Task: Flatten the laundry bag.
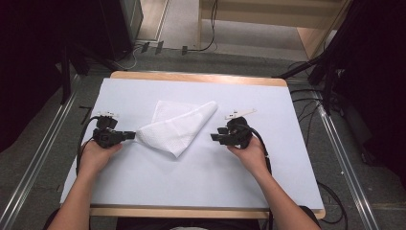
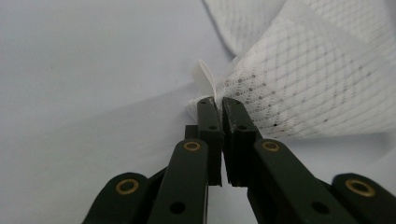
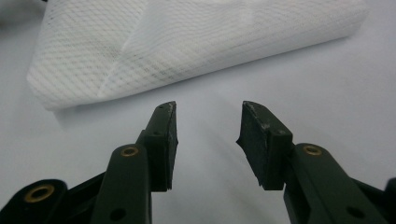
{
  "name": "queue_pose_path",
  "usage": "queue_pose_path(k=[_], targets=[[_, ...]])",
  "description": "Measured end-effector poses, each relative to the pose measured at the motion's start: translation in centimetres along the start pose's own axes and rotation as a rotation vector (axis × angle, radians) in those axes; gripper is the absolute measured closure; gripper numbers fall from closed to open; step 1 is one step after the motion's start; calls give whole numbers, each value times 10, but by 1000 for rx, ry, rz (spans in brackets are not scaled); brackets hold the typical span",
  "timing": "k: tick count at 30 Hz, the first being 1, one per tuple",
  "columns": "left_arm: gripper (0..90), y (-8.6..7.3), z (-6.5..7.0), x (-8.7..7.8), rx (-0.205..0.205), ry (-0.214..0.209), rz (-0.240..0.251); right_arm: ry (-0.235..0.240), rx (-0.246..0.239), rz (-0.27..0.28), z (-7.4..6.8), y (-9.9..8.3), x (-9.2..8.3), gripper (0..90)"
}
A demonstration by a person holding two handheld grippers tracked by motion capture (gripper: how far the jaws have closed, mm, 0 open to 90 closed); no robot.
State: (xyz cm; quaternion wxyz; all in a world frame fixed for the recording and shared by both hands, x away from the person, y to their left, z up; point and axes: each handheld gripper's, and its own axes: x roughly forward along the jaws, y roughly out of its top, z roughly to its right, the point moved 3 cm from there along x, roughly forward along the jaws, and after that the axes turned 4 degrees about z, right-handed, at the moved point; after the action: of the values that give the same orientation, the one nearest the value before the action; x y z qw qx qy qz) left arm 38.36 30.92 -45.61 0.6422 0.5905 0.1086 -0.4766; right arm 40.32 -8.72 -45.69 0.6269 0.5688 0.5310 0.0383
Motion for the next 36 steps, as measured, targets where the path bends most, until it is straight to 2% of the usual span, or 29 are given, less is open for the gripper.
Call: queue_pose_path(k=[3, 6, 7, 8, 11, 13, 14, 15, 16, 18, 19, 21, 24, 28, 29, 36], targets=[[883, 4, 6, -4, 13, -11, 17, -3, -1, 1, 2, 0, 0, 582], [883, 10, 20, -11, 48, -24, 47, -6, 10, 3, 4, 0, -1, 582], [882, 10, 20, -11, 48, -24, 47, -9, 11, 2, 4, 0, -1, 582], [882, 12, 27, -16, 67, -14, 53, -7, 12, 0, 5, 0, -1, 582], [882, 15, 32, -20, 68, -23, 67, -10, 12, -3, 6, -1, -1, 582], [882, 18, 41, -26, 76, -44, 93, -10, 11, -7, 6, -1, 0, 582], [883, 18, 41, -26, 76, -44, 93, -10, 11, -7, 6, -1, 0, 582], [882, 22, 46, -30, 71, -65, 116, -12, 9, -8, 7, -1, 0, 582], [883, 22, 46, -30, 71, -65, 116, -14, 11, -9, 7, -1, 0, 582], [883, 28, 58, -34, 97, -77, 125, -19, 16, -7, 7, -1, 0, 582], [883, 28, 58, -34, 97, -77, 125, -19, 16, -7, 7, -1, 0, 582], [883, 34, 71, -35, 113, -104, 140, -22, 14, -6, 8, -1, -3, 582], [883, 37, 77, -33, 121, -120, 139, -27, 21, -3, 9, -1, -3, 582], [883, 40, 90, -22, 133, -149, 126, -40, 32, -2, 13, -2, -8, 582], [884, 40, 90, -22, 133, -149, 126, -40, 32, -2, 13, -2, -8, 582], [883, 44, 113, -6, 183, -189, 92, -69, 62, 7, 21, -4, -15, 582]])
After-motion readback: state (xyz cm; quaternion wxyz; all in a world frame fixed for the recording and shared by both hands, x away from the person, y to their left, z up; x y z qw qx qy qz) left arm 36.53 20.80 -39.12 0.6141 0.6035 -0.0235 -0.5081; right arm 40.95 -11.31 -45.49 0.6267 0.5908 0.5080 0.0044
